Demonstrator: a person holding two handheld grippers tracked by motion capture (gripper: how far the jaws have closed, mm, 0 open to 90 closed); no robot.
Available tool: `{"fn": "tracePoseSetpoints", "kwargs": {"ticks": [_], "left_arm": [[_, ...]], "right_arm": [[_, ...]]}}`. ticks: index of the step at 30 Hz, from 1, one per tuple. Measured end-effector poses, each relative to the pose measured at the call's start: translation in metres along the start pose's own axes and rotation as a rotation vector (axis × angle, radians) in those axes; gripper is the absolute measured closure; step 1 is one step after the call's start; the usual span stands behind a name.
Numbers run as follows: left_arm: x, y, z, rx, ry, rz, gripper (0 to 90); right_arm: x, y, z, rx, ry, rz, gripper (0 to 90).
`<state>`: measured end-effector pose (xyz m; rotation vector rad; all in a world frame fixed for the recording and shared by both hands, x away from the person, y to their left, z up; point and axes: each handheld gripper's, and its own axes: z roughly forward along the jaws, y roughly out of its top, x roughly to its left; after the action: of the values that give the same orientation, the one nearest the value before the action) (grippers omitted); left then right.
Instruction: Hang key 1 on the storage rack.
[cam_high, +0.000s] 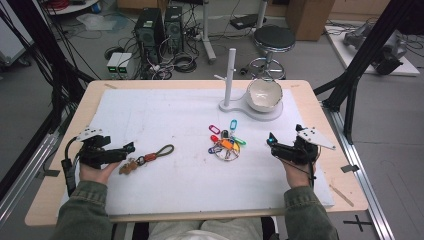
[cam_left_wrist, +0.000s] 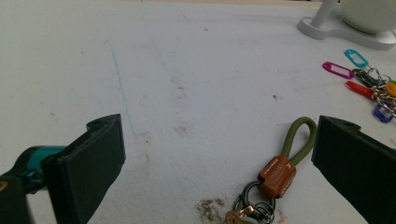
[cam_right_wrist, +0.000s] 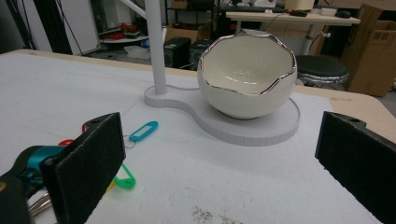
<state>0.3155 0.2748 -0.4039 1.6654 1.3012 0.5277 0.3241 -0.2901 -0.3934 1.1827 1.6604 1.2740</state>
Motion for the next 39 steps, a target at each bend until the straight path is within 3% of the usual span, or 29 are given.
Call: {"fn": "tracePoseSetpoints", "kwargs": {"ticks": [11, 18, 28, 35, 39], "left_arm": [[-0.006, -0.001, 0.004, 0.036, -0.032, 0.03, 3.2], [-0.014, -0.002, 0.009, 0.061, -0.095, 0.068, 3.3], [-0.022, -0.004, 0.013, 0.093, -0.128, 0.102, 3.2], [-0.03, -0.007, 0.021, 0.155, -0.149, 0.152, 3.3], [-0.031, -0.008, 0.026, 0.194, -0.157, 0.155, 3.3]], "right_arm": [[0.0, 0.0, 0.001, 0.003, 0.007, -0.006, 0.5], [0.0, -0.001, 0.002, 0.007, 0.015, -0.014, 0.5], [0.002, -0.001, 0.003, 0.017, 0.021, -0.013, 0.5], [0.003, -0.001, 0.004, 0.022, 0.025, -0.017, 0.6], [0.003, -0.002, 0.005, 0.027, 0.03, -0.024, 0.6]]}}
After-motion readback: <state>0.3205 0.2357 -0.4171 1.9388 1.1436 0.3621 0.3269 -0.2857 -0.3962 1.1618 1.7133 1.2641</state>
